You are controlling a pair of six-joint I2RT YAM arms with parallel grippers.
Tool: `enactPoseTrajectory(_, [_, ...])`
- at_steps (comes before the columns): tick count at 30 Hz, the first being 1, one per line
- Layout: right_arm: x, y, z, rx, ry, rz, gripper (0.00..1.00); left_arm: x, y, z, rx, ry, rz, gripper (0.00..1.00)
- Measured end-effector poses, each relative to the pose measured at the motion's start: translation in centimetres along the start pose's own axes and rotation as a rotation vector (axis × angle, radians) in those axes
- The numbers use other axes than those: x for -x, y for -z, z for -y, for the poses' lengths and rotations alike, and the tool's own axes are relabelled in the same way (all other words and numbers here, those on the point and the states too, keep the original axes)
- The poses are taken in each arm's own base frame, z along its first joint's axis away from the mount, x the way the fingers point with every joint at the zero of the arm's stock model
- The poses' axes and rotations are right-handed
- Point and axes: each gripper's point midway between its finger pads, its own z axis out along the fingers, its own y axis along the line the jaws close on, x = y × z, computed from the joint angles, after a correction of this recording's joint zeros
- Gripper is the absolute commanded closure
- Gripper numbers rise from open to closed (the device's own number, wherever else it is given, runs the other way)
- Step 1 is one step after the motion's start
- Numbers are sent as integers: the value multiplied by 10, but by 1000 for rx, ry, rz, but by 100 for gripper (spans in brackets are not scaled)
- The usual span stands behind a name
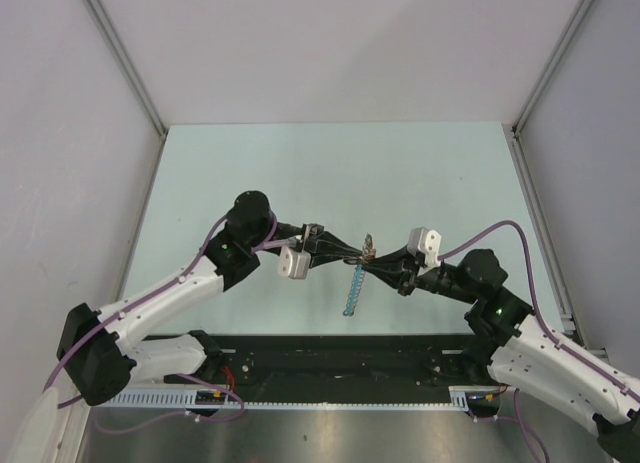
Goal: Remove the keys from the keyring
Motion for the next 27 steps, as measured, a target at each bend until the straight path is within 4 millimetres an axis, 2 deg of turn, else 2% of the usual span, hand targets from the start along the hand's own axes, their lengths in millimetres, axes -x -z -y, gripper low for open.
enactPoseTrajectory(27, [10,20,19,-157,28,20,100,-10,3,-1,-1,-4,-58,100])
